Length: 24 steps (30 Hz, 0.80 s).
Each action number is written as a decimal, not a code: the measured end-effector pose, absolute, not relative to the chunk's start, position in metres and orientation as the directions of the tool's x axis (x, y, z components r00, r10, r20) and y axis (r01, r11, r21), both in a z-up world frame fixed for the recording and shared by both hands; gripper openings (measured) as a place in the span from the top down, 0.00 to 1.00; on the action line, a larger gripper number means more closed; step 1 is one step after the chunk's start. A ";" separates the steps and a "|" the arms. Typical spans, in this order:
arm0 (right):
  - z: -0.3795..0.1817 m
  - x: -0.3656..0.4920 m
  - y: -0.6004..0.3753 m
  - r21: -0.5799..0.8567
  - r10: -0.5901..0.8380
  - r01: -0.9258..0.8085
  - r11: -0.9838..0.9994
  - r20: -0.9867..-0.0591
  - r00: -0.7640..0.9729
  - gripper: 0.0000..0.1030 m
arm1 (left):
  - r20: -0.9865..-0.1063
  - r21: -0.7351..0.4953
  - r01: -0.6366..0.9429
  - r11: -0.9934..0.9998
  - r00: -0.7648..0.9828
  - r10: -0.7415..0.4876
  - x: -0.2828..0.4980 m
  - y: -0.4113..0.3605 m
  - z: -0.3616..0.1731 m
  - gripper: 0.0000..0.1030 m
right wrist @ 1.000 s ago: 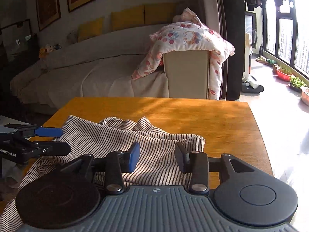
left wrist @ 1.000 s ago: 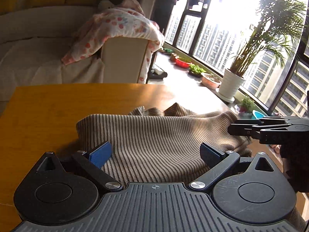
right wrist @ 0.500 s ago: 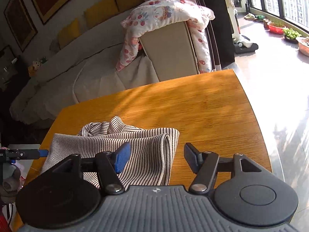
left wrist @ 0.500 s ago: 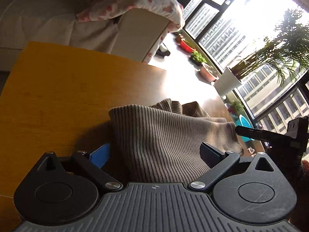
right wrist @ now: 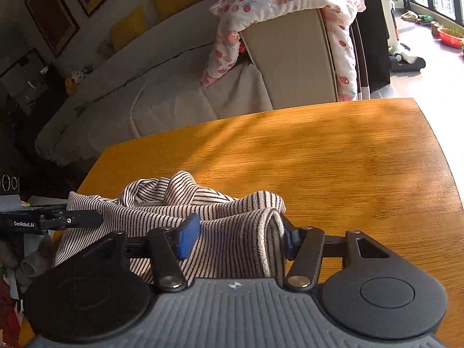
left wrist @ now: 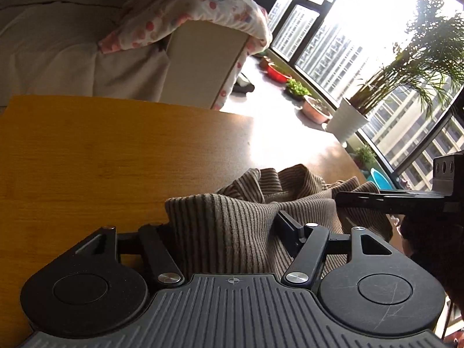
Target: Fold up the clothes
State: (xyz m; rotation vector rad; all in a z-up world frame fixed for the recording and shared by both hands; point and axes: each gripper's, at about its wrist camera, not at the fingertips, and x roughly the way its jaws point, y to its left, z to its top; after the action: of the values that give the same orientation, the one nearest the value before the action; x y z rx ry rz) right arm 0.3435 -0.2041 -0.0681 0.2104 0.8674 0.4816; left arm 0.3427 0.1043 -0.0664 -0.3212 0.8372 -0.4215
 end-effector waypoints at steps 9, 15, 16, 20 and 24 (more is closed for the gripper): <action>0.007 0.268 -0.203 0.152 0.504 -0.508 0.848 -0.529 0.683 0.78 | -0.551 -0.393 0.333 0.857 0.661 -0.510 0.272 0.107 0.001 0.72; 0.031 0.162 -0.208 -0.077 0.472 -0.568 0.820 -0.471 0.745 0.78 | -0.530 -0.289 0.431 0.855 0.672 -0.518 0.180 0.096 0.026 0.72; 0.028 0.146 -0.208 -0.107 0.462 -0.571 0.814 -0.476 0.748 0.78 | -0.538 -0.271 0.441 0.856 0.667 -0.515 0.165 0.093 0.026 0.71; 0.011 0.088 -0.208 -0.187 0.425 -0.580 0.793 -0.513 0.746 0.78 | -0.588 -0.219 0.461 0.860 0.641 -0.493 0.108 0.084 0.012 0.66; -0.008 0.047 -0.216 -0.186 0.386 -0.572 0.799 -0.570 0.725 0.78 | -0.617 -0.258 0.444 0.858 0.608 -0.499 0.066 0.093 -0.004 0.35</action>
State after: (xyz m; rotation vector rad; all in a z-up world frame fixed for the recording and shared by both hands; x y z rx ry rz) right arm 0.0467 -0.2157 -0.0081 -0.3660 0.5394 0.5410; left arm 0.0659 0.0932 -0.0037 -0.0814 0.7379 -0.5454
